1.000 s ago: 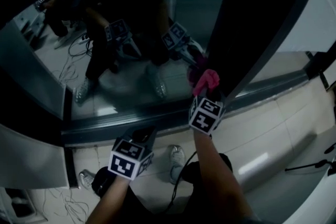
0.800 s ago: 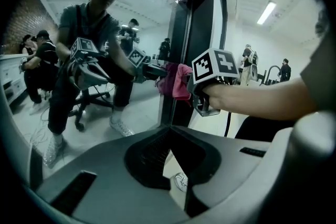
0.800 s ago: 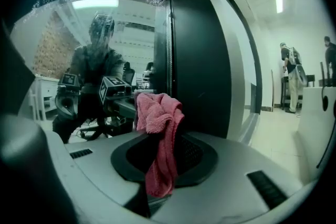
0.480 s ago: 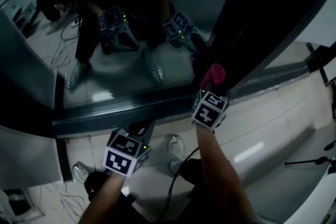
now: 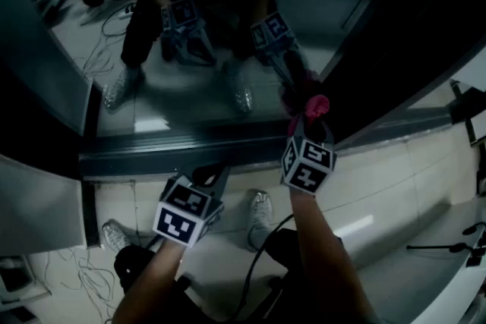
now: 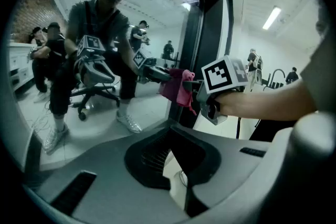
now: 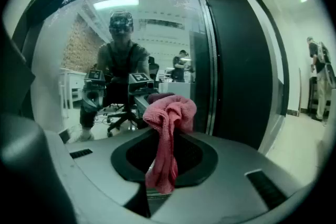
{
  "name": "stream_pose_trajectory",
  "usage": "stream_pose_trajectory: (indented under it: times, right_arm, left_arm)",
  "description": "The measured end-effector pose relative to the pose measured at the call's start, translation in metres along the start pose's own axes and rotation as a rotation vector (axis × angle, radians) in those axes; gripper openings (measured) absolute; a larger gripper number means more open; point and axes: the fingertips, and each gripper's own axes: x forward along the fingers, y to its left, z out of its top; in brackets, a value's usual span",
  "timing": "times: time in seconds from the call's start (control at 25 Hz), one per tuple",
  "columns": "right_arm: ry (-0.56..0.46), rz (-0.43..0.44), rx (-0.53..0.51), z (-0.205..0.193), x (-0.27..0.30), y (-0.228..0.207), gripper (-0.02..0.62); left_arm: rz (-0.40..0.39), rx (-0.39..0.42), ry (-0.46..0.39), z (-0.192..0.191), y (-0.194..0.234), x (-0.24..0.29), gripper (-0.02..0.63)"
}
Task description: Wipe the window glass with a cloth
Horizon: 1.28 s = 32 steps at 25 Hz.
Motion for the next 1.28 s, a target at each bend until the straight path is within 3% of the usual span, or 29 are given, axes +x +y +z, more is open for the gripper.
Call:
stream_pose_trajectory:
  times: [0.28,0.64,1.28]
  right_arm:
    - [-0.009,0.075,-0.003,0.005,-0.008,0.042,0.064]
    - [0.004,0.105,-0.012,0.004,-0.017,0.098,0.066]
    - [0.034,0.248,-0.024,-0.009,-0.042,0.215,0.066]
  left_arm:
    - [0.056,-0.096,-0.056,-0.007,0.034,-0.017,0.002]
    - [0.131,-0.142,-0.093,-0.017,0.074,-0.051,0.002]
    - [0.236,-0.214,-0.096,-0.051,0.133,-0.109,0.002]
